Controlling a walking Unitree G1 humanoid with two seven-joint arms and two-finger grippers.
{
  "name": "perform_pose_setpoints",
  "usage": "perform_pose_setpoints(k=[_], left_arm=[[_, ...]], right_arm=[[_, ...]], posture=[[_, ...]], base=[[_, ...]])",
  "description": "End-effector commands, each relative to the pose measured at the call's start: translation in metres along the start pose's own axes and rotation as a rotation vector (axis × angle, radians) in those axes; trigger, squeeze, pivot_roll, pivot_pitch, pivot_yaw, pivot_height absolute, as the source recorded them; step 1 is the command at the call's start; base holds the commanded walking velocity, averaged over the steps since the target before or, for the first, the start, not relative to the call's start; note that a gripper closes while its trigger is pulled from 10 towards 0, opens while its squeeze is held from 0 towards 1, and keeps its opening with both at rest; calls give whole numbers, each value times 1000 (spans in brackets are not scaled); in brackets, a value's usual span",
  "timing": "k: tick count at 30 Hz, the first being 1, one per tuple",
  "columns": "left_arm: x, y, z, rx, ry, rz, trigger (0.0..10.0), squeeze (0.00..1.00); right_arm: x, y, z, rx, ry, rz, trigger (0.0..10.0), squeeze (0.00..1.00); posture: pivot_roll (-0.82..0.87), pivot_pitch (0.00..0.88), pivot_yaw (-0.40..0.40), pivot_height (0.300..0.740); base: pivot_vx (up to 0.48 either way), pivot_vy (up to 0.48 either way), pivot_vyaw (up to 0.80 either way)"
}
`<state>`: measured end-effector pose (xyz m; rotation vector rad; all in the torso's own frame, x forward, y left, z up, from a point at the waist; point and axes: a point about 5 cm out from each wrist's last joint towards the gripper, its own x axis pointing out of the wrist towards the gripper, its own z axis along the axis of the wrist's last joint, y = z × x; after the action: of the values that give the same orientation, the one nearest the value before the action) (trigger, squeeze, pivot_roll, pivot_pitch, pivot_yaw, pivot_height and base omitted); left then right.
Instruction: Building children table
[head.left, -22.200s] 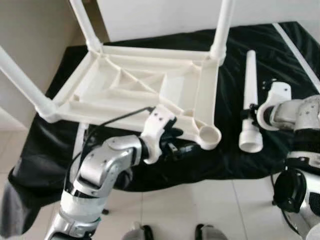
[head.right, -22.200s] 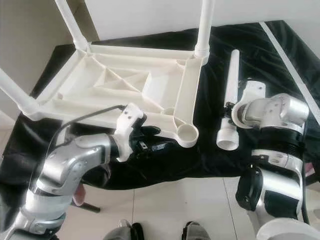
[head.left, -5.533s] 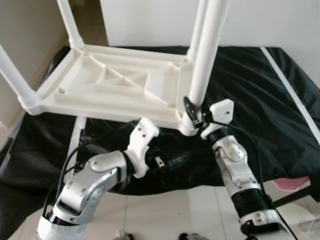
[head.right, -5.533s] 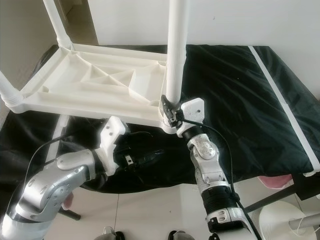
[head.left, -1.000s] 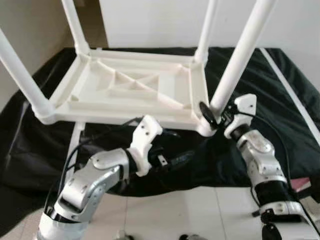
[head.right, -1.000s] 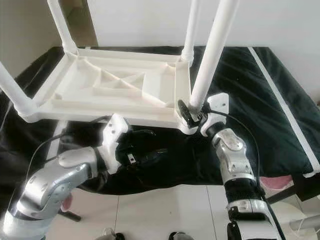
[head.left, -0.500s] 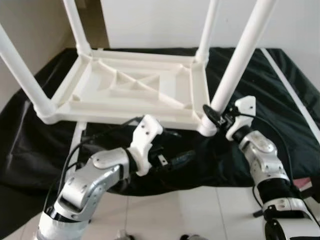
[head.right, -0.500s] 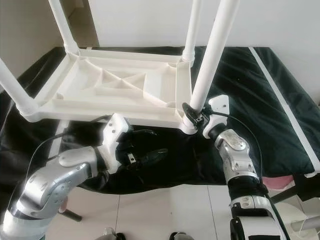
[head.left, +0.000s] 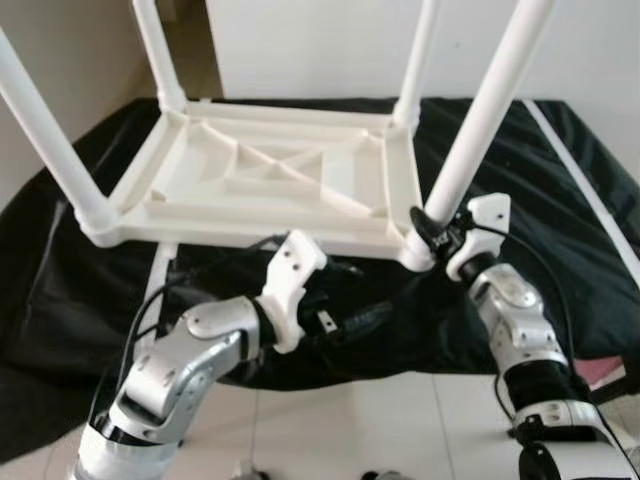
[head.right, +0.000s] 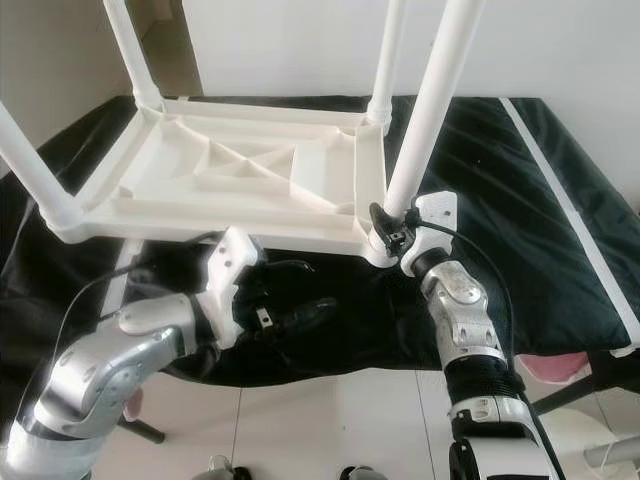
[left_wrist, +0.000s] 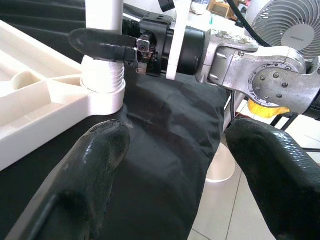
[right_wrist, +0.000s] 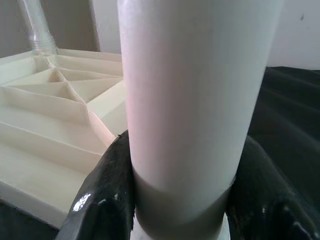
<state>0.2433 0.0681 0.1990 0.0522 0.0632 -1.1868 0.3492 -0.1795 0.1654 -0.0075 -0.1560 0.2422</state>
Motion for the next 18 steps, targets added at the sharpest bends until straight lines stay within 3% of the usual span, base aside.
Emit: perform_pose_setpoints(k=[1,6,8,9,10,11,13,18], left_arm=[[2,-5,-2,-3,0,-44,10000,0],[2,-6,-2,-3,-1,-44,10000,0],[3,-7,-3,-5,-3,-46,10000,0],[3,-7,-3,-5,-3,-46,10000,0],[4,-7,-3,-5,-3,-46,10000,0],[4,-7,-4,-5,-3,-46,10000,0],[5,-8,-4,-7,-5,-47,10000,0],[6,-10,-5,-13,-8,-54,10000,0]], right_arm=[[-9,-5,-21,61,107,-160,10000,0],[-10,2,-22,63,106,-195,10000,0],[-17,17,-25,69,115,-350,10000,0],[-17,17,-25,69,115,-350,10000,0],[-21,22,-28,76,132,-436,10000,0],[-27,24,-31,103,140,-545,10000,0],[-33,33,-34,167,137,-628,10000,0],[-31,42,-30,182,132,-574,10000,0]], posture=[[1,106,-14,740],[1,102,-17,740],[0,96,-27,740],[0,96,-27,740],[0,96,-27,740],[1,94,-30,740],[1,92,-31,740],[-5,89,-27,740]], base=[[0,0,0],[0,0,0],[0,0,0],[0,0,0],[0,0,0],[0,0,0],[0,0,0],[0,0,0]])
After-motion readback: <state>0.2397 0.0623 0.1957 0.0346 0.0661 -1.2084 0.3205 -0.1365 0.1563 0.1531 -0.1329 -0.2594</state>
